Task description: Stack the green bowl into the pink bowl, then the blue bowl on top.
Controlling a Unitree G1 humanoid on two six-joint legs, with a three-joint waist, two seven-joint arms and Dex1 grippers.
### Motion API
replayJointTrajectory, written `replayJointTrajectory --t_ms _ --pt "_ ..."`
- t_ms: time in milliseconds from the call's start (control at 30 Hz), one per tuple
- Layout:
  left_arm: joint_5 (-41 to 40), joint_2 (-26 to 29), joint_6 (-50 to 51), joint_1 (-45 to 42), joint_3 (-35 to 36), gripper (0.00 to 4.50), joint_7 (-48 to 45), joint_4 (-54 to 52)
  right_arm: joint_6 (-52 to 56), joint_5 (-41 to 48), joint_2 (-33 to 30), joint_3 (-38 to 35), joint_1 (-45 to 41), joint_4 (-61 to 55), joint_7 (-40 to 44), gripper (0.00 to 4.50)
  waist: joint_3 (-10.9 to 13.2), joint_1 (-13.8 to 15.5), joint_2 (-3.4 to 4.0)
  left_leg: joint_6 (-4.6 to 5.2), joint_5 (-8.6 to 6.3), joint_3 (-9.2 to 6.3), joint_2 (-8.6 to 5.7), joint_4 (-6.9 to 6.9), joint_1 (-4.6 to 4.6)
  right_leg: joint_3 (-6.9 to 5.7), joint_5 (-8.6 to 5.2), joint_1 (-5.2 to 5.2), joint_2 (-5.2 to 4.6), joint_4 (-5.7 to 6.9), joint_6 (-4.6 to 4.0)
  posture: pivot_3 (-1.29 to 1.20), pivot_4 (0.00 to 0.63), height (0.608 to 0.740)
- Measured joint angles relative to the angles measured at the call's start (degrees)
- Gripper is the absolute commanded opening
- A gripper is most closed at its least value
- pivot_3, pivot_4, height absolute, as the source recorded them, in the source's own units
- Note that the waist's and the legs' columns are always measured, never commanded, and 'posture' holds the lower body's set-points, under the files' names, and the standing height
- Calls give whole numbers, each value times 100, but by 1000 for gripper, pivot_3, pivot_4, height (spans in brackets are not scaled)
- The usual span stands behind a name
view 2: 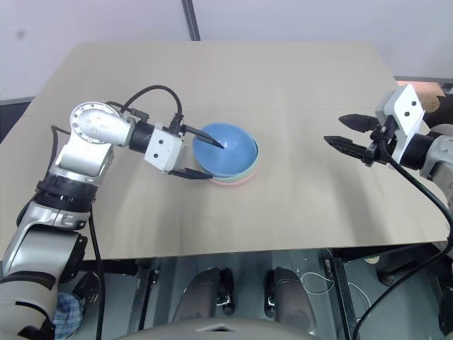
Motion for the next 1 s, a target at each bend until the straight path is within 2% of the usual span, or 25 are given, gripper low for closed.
replayJointTrajectory --t_ms 100,200,400,533,800,1000 --pt "-36 0 83 6 30 3442 94 26 -13 1 0 12 0 2 3 2857 0 3 0 0 0 0 0 0 0 0 0 0 0 0 0 0 150 740" --pt "-224 1 616 54 216 3442 324 10 -19 3 -1 18 0 2 6 2857 0 1 0 0 0 -1 0 0 0 0 0 0 -1 0 1 0 150 740" --pt "-1407 401 2934 781 1388 3442 973 -443 -14 58 -63 -19 152 20 39 2857 0 -30 0 -1 0 0 10 -2 3 5 -1 0 1 -1 2 0 150 740" --pt "-1707 776 3798 1592 2102 3442 1490 -871 -85 68 -95 -81 343 153 145 2857 0 -12 0 0 0 0 8 -2 7 4 -1 5 -3 -3 3 0 150 740" --pt "-1967 841 4243 2657 3076 3442 2244 -1280 -494 60 -104 -281 549 580 439 2857 0 9 0 0 -1 -5 7 -5 15 -2 -2 15 -8 -4 2 0 150 740" --pt "-2168 842 4463 2995 3344 3442 2477 -1579 -707 79 -114 -316 591 725 670 2857 0 2 0 0 -1 -5 8 -5 18 -2 -2 18 -10 -5 3 0 150 740"
